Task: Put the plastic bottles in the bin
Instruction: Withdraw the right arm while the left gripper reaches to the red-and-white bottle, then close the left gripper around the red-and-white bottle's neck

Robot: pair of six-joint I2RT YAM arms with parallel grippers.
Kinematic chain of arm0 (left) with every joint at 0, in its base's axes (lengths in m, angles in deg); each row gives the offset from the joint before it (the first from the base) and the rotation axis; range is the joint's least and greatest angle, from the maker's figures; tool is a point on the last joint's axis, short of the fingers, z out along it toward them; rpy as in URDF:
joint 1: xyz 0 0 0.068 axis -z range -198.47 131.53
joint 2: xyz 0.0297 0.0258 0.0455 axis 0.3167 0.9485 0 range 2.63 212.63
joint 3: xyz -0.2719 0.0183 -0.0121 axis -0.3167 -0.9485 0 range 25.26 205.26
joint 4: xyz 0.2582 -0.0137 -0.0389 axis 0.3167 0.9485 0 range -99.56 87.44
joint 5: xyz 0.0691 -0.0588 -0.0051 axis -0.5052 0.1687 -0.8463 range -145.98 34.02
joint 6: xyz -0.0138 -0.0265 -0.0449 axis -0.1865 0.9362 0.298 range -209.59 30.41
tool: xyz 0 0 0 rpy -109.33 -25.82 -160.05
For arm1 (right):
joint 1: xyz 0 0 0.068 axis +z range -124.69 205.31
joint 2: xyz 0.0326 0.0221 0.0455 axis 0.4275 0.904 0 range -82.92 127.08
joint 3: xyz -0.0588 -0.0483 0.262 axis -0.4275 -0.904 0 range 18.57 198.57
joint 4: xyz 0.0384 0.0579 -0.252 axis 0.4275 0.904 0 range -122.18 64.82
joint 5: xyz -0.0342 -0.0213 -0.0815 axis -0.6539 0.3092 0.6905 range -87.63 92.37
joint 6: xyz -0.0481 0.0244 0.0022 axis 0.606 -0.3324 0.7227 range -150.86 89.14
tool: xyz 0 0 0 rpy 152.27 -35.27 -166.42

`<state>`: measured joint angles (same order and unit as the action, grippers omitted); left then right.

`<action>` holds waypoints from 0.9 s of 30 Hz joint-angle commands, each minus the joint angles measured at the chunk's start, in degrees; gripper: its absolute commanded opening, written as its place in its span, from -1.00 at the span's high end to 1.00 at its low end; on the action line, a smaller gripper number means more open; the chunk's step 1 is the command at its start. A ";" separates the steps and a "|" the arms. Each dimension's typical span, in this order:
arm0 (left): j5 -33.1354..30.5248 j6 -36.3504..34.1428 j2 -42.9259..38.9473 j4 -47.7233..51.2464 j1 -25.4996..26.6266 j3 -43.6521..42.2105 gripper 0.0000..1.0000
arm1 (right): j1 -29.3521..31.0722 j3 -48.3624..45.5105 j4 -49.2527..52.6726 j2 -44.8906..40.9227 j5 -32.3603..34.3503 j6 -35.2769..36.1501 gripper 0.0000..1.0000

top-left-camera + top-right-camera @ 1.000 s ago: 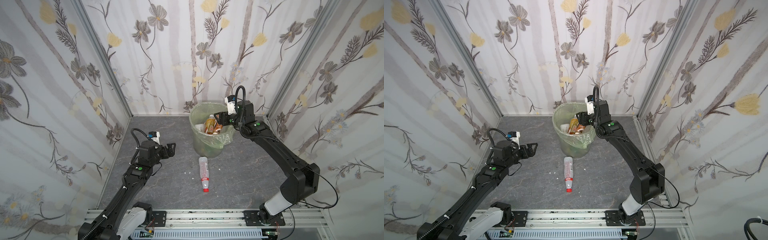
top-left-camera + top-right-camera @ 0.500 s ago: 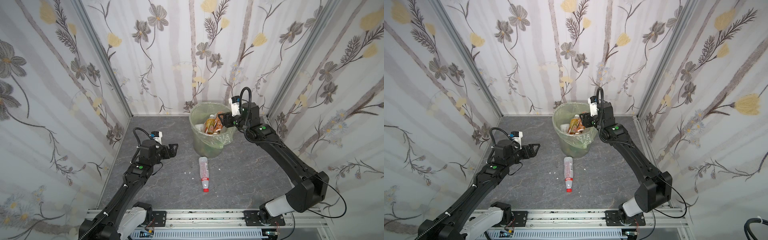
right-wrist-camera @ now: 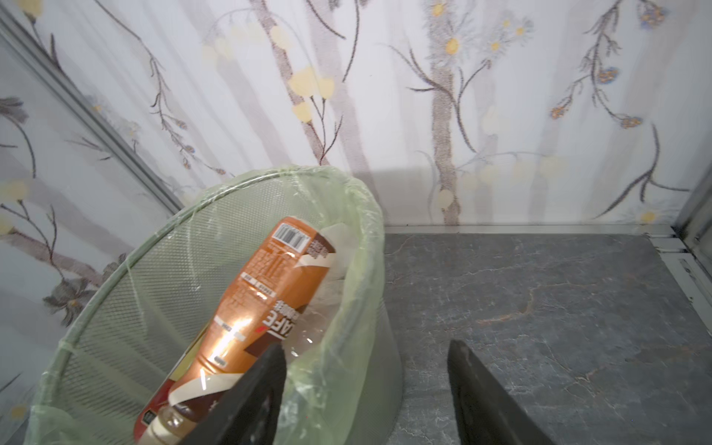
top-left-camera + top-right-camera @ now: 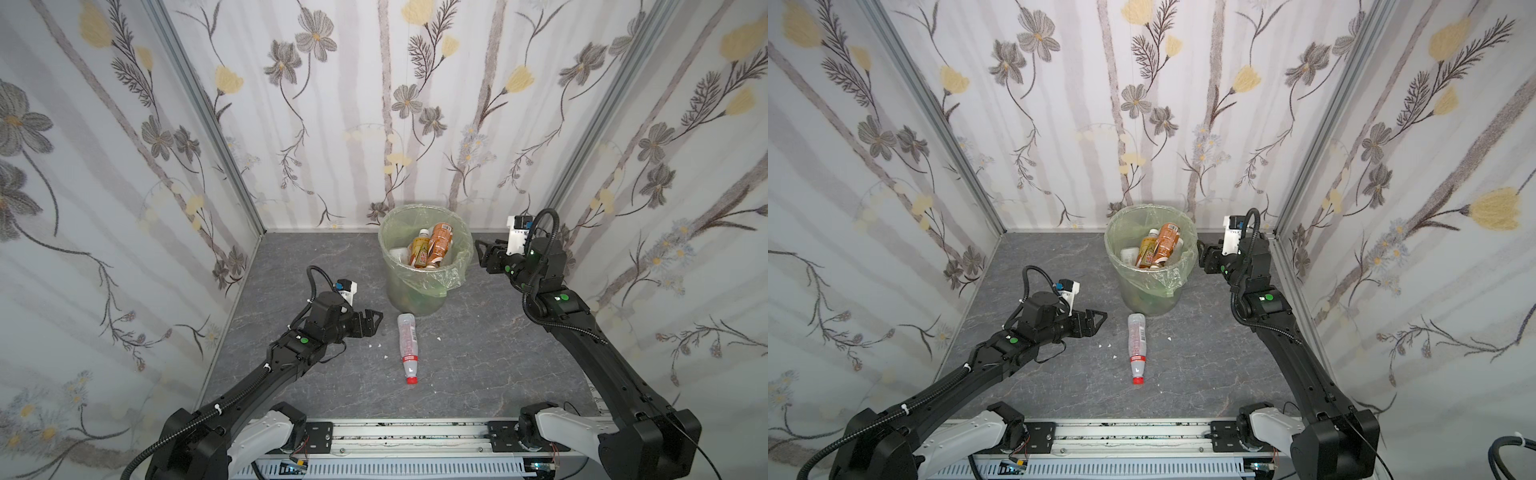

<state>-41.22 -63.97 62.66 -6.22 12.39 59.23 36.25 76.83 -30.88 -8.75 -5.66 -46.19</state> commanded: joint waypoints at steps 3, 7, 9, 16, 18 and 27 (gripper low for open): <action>-5.09 3.75 1.23 -1.88 5.11 -0.68 -0.82 | -4.13 -4.01 -3.86 -2.79 -3.26 -4.23 -0.35; -8.64 5.20 4.96 -2.60 10.71 -0.12 -0.81 | -4.87 -5.68 -4.73 -3.57 -4.10 -5.58 -0.35; -10.32 6.29 7.72 -3.19 13.29 0.83 -0.79 | -4.87 -5.61 -4.79 -3.68 -4.64 -6.07 -0.35; -13.45 9.51 15.62 -6.92 19.00 3.18 -0.70 | -4.96 -6.37 -4.31 -5.32 -4.27 -6.03 -0.37; -14.66 9.78 18.26 -7.32 20.39 4.51 -0.69 | -4.96 -6.98 -4.26 -5.78 -4.09 -5.91 -0.37; -15.19 10.42 29.74 -8.60 22.97 10.42 -0.55 | -5.14 -7.89 -3.42 -6.93 -3.26 -5.33 -0.39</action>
<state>-55.43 -54.28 90.27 -12.89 34.90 68.11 31.13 69.03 -32.56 -15.42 -9.64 -51.79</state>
